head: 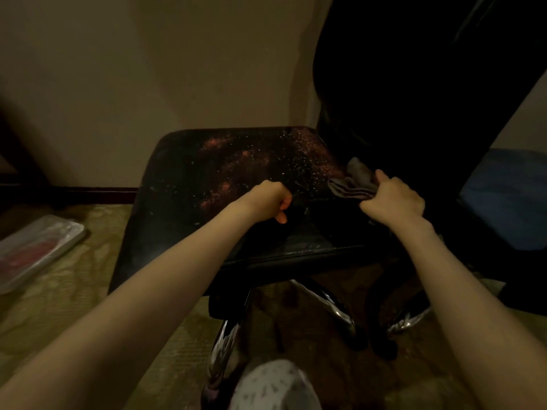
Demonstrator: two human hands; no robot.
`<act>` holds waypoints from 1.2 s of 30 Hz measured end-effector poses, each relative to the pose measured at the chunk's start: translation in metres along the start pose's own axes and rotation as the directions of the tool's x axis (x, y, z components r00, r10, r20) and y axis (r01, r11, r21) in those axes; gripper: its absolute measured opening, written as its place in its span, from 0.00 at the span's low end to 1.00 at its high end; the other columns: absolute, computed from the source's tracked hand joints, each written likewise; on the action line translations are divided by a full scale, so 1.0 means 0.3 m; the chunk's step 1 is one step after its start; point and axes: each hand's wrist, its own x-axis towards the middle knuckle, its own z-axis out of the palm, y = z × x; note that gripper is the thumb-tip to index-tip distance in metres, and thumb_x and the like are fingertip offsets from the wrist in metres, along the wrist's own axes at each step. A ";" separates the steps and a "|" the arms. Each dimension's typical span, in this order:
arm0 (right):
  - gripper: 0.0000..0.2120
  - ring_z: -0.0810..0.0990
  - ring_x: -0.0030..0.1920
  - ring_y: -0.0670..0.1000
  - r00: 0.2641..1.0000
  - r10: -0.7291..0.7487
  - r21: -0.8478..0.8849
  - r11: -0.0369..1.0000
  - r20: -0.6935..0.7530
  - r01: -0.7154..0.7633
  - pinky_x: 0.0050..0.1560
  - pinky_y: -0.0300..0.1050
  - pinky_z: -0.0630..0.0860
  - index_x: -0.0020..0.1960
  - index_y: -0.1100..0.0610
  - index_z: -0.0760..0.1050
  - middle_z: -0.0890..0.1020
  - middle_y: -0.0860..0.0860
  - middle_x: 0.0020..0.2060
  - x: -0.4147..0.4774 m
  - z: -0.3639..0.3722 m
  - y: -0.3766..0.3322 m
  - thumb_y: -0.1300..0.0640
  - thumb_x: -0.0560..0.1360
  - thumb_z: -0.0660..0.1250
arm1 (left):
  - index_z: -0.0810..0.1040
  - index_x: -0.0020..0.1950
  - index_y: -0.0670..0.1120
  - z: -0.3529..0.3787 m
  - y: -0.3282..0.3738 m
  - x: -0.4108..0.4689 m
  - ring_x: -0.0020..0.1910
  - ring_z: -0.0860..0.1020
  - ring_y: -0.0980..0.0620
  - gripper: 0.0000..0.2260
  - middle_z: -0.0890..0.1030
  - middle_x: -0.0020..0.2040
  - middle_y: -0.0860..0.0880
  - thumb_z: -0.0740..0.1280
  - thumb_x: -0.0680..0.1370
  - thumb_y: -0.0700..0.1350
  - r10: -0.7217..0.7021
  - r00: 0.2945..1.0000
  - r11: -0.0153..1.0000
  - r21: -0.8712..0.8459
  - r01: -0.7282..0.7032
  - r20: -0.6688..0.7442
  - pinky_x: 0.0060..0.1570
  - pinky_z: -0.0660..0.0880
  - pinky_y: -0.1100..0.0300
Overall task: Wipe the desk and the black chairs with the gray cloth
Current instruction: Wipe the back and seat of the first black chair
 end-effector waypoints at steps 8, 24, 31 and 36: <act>0.20 0.77 0.53 0.59 1.000 -0.017 -0.051 0.999 -0.023 0.016 0.42 0.43 0.69 0.66 0.51 0.72 0.77 0.58 0.54 0.093 0.013 0.005 0.51 0.74 0.63 | 0.71 0.46 0.49 -0.031 -0.059 -0.172 0.44 0.73 0.52 0.09 0.73 0.45 0.52 0.71 0.72 0.43 0.036 0.958 0.998 0.059 -0.020 -0.285 0.47 0.72 0.56; 0.17 0.77 0.55 0.57 0.995 -0.101 0.413 0.906 -0.002 0.093 0.46 0.41 0.69 0.62 0.49 0.76 0.80 0.53 0.55 -0.142 -0.037 -0.245 0.49 0.74 0.65 | 0.80 0.46 0.50 -0.064 -0.182 -0.321 0.44 0.77 0.56 0.04 0.78 0.41 0.55 0.71 0.73 0.45 -0.104 0.924 0.994 -0.081 0.080 -0.368 0.49 0.74 0.61; 0.19 0.75 0.56 0.61 0.994 -0.094 0.056 0.994 -0.061 0.097 0.50 0.48 0.73 0.64 0.59 0.73 0.73 0.58 0.60 -0.143 0.033 -0.227 0.55 0.74 0.64 | 0.72 0.68 0.50 -0.082 -0.184 -0.397 0.42 0.74 0.59 0.24 0.78 0.47 0.53 0.62 0.74 0.33 -0.229 0.867 0.962 -0.237 0.134 -0.442 0.45 0.72 0.65; 0.18 0.77 0.54 0.61 0.997 -0.063 0.120 0.990 -0.049 0.069 0.45 0.45 0.71 0.61 0.59 0.75 0.77 0.60 0.55 -0.117 0.017 -0.208 0.55 0.73 0.65 | 0.74 0.60 0.51 -0.080 -0.262 -0.465 0.42 0.74 0.57 0.20 0.75 0.45 0.53 0.64 0.73 0.32 -0.319 0.815 0.928 -0.334 0.165 -0.484 0.42 0.72 0.68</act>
